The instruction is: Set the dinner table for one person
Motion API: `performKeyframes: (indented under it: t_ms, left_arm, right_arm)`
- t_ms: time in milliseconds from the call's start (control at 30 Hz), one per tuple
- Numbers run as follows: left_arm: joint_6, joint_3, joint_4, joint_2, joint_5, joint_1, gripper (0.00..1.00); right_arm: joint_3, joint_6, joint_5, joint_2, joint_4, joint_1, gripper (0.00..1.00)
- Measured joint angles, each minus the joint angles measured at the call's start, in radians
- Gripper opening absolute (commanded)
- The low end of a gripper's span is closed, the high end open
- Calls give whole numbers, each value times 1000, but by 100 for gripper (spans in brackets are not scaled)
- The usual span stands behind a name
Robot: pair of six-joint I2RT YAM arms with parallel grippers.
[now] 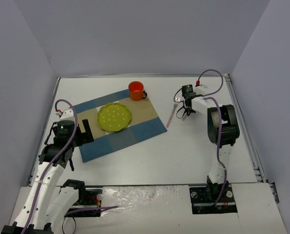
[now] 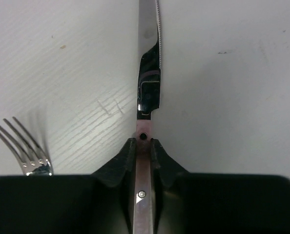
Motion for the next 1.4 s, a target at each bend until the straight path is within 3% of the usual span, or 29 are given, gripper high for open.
performKeyframes:
  t_ms: [300, 633, 1000, 1400]
  left_arm:
    - [0, 0, 1, 1, 0, 0, 97]
    - [0, 0, 1, 4, 0, -1, 97]
    - [0, 0, 1, 4, 0, -7, 97]
    - [0, 0, 1, 4, -4, -11, 97]
  right_arm:
    - [-88, -208, 22, -115, -42, 15, 0]
    - [-84, -464, -108, -303, 11, 319, 0]
    - [3, -473, -172, -265, 6, 503, 0]
    - [32, -469, -207, -87, 47, 562, 0]
